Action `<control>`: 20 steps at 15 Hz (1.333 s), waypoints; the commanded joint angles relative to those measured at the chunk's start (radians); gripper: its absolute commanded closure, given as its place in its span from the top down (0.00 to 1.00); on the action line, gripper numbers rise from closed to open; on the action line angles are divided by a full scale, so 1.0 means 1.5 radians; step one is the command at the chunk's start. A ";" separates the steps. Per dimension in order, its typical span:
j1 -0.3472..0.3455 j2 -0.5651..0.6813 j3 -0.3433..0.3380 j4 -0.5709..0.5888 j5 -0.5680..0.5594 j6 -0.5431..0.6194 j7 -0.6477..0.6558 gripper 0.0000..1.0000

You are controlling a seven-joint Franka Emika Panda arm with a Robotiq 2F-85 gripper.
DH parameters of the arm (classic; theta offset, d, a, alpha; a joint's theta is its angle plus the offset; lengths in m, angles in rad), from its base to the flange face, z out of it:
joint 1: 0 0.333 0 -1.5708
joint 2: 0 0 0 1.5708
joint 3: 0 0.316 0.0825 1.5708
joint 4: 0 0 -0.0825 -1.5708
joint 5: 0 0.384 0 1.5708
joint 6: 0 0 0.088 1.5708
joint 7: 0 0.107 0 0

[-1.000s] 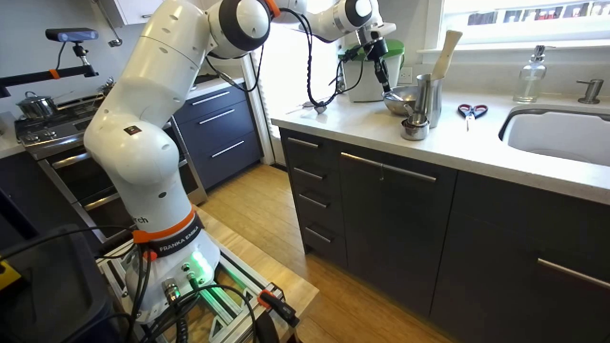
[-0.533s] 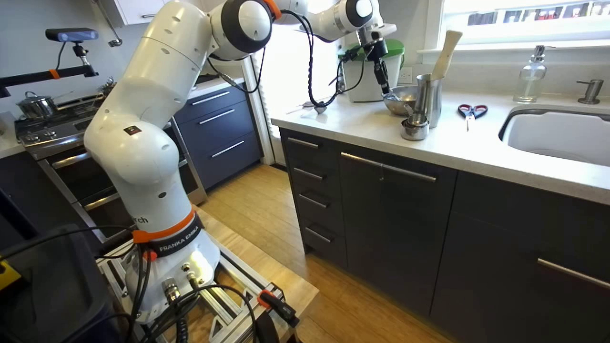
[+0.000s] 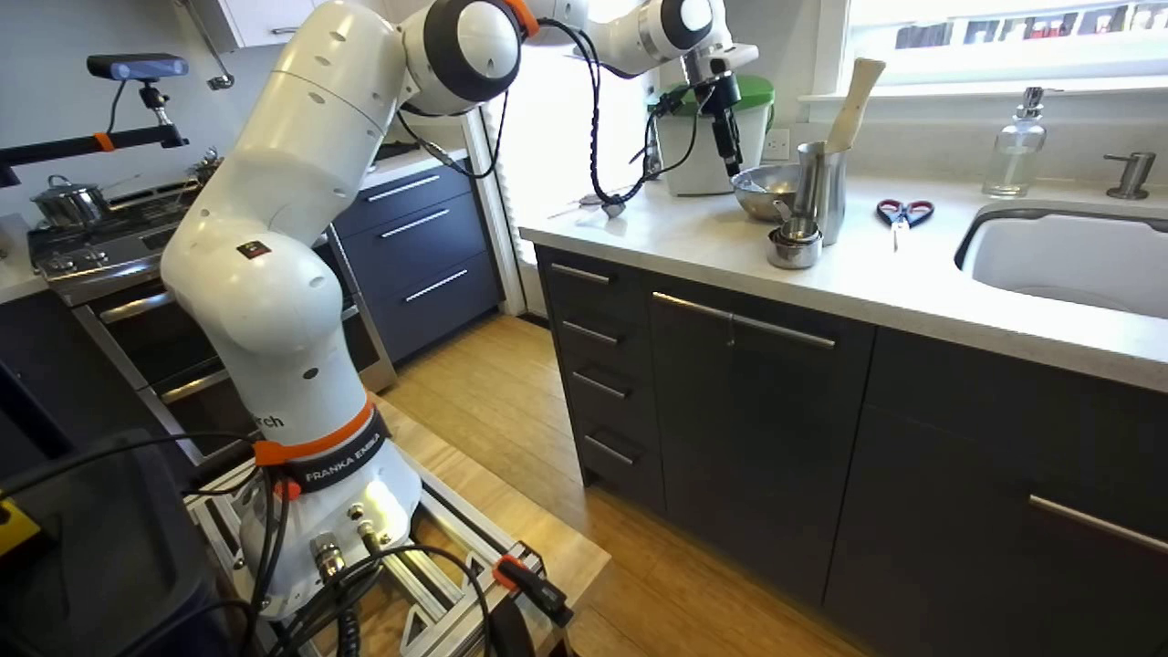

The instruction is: Pick up the ring cutlery set and place it inside the metallic bowl

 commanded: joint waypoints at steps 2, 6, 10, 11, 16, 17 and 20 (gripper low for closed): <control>-0.005 -0.004 0.019 0.017 0.017 -0.048 -0.039 1.00; 0.000 -0.023 0.039 -0.002 0.020 -0.086 -0.091 0.99; -0.003 -0.048 0.071 -0.029 0.036 -0.093 -0.165 1.00; -0.004 -0.053 0.077 -0.033 0.040 -0.095 -0.179 1.00; -0.010 -0.097 0.103 -0.073 0.050 -0.103 -0.269 1.00; -0.012 -0.109 0.108 -0.084 0.052 -0.107 -0.290 1.00; -0.020 -0.166 0.125 -0.144 0.061 -0.099 -0.387 1.00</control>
